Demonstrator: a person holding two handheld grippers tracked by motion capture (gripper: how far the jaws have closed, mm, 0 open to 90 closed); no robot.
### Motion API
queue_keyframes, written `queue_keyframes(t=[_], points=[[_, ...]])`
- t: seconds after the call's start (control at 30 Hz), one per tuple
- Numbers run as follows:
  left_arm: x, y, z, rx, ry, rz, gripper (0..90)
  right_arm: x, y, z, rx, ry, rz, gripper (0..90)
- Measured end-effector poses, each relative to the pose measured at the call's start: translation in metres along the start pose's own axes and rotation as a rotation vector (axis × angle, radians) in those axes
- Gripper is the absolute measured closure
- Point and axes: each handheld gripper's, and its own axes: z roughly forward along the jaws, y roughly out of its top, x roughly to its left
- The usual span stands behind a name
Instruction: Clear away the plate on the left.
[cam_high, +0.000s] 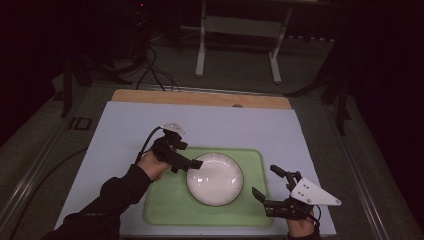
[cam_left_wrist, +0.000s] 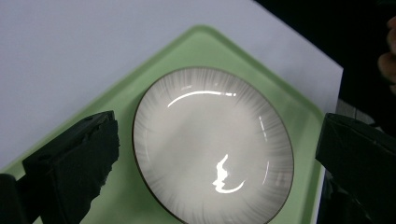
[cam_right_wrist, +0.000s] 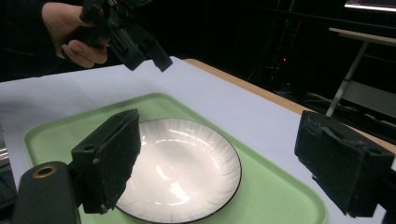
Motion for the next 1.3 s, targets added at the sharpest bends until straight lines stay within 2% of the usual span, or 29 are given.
queue_keyframes(t=[0.1,0.27,0.4,0.5,0.57,0.63,0.8,1.07,1.3], points=[[-0.002,-0.004,-0.007,-0.034,0.023,0.024,0.0,0.0,0.0,0.0,0.001,0.0,0.0,14.1],[-0.003,-0.008,-0.016,-0.048,0.02,0.03,0.0,0.0,0.0,0.001,0.001,0.0,0.0,14.1],[-0.006,-0.013,-0.024,-0.075,0.037,0.045,0.0,0.0,-0.001,0.001,0.005,0.003,0.001,14.1],[-0.007,-0.019,-0.031,-0.113,0.038,0.038,0.0,0.0,-0.001,0.002,0.008,0.005,0.001,14.1],[-0.008,-0.024,-0.035,-0.126,0.058,0.032,0.0,0.001,-0.001,0.003,0.01,0.006,0.002,14.1],[-0.008,-0.029,-0.038,-0.121,0.074,0.04,0.0,0.001,-0.001,0.003,0.011,0.007,0.002,14.1],[-0.009,-0.04,-0.046,-0.143,0.104,0.072,0.0,0.001,-0.001,0.003,0.012,0.006,0.001,14.1],[-0.01,-0.055,-0.061,-0.181,0.096,0.084,0.0,0.0,-0.002,0.003,0.015,0.004,0.003,14.1],[-0.017,-0.071,-0.068,-0.176,0.101,0.112,0.0,0.001,-0.001,0.004,0.017,0.004,0.0,14.1]])
